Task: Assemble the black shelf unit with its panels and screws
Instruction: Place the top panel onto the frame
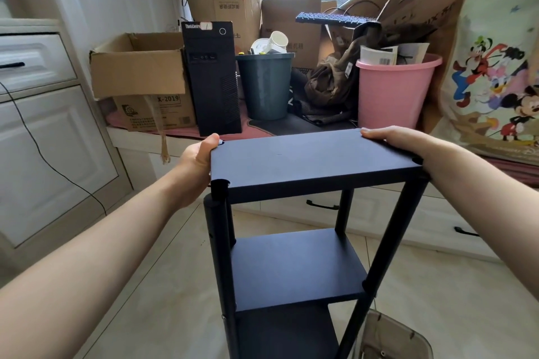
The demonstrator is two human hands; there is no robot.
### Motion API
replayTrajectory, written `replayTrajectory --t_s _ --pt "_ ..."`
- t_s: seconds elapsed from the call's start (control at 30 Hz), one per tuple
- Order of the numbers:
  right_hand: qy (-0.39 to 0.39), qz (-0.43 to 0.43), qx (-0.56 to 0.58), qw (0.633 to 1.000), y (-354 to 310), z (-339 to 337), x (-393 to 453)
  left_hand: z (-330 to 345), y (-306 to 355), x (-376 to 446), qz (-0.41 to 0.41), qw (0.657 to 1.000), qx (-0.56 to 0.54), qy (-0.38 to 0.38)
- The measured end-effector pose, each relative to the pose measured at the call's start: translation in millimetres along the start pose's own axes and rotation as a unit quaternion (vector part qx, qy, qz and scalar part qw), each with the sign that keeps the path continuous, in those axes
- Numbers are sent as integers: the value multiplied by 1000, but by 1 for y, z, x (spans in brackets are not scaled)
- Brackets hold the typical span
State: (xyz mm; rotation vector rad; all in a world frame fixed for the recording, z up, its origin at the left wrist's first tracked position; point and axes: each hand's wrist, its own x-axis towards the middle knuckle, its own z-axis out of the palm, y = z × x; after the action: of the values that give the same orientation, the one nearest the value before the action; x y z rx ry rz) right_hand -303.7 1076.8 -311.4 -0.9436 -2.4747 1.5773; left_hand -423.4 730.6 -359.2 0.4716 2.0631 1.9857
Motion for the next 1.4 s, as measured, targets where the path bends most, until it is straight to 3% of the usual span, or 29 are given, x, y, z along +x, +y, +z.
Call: replayTrajectory --t_s 0.23,0.37,0.47,0.6,1.07,1.4 --pt "-24 -6 58 998 2 5 5 -13 16 -34 -88 996 -6 13" --pt "-31 -5 76 997 5 5 5 -24 17 -67 -148 983 -50 -94" --pt "-29 2 74 997 5 6 2 -24 22 -79 -113 984 -38 -135" --pt "-22 10 66 997 5 5 -2 -17 26 -82 -72 990 -9 -117" --pt "-7 15 49 999 7 4 4 -10 40 -83 -113 987 -7 -111" --pt "-14 28 38 999 7 4 -7 -20 35 -78 -123 978 -8 -167"
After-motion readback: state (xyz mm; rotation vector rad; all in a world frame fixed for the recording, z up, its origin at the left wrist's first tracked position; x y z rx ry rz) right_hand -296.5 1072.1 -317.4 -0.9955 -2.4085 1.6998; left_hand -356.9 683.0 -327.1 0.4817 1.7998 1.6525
